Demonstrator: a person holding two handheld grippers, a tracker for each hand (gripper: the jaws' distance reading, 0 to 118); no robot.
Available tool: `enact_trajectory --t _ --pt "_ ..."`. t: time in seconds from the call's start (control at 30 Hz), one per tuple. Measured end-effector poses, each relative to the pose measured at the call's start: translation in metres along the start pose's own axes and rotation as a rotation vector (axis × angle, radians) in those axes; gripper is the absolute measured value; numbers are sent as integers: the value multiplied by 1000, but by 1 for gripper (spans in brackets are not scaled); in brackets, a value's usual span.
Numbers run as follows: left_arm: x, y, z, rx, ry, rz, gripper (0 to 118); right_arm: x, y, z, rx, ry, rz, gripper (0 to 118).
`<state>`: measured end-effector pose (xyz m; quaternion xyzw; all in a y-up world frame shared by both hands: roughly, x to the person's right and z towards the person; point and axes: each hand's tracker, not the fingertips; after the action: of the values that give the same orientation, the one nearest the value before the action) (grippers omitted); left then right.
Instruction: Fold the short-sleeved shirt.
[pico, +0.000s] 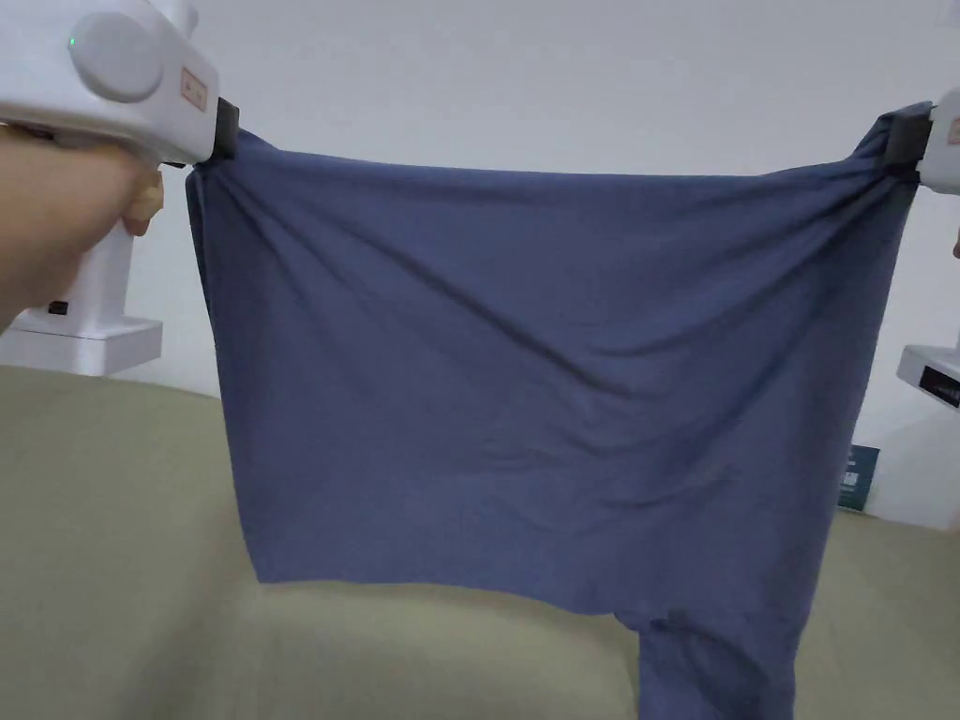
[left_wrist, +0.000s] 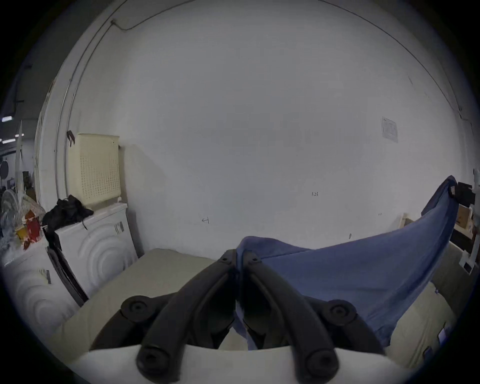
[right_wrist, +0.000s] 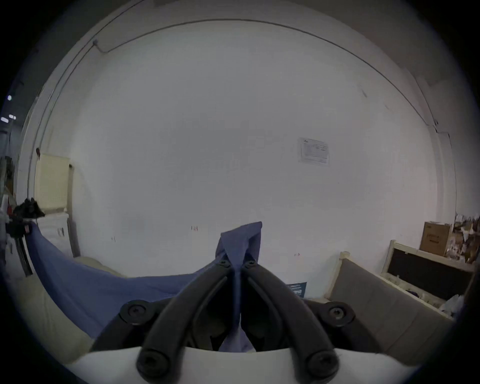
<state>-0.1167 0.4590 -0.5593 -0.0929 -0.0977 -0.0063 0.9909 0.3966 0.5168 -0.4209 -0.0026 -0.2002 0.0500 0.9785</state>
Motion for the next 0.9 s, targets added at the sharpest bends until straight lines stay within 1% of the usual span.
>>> enact_trajectory --t 0.03,0.13,0.2,0.27,0.43,0.57,0.7,0.77,0.83,0.9 --pt "-2 -3 0 0 -2 0 4 0 -4 0 -21 4 8 3" --pt "-5 -14 1 -33 -10 25 4 -3 -22 7 -73 20 -9 3" --pt "-7 -25 2 -50 -23 29 4 -7 -39 13 -103 34 10 3" --pt "-7 -39 5 -60 -22 18 4 -8 -55 19 -141 24 27 3" --pt "-16 -78 17 -117 -56 -19 4 -2 -92 53 -186 38 -3 3" --pt "-22 -111 45 -126 -80 -51 4 -2 -122 99 -217 48 25 3" --pt "-31 -150 80 -157 -114 -25 4 -2 -155 148 -268 54 51 3" --pt "-33 -169 98 -171 -115 -41 4 0 -173 171 -289 63 39 3" --pt "-35 -191 119 -194 -120 -48 4 1 -192 193 -316 75 48 3" --pt "-40 -214 138 -226 -131 -27 4 2 -213 218 -354 101 51 3"
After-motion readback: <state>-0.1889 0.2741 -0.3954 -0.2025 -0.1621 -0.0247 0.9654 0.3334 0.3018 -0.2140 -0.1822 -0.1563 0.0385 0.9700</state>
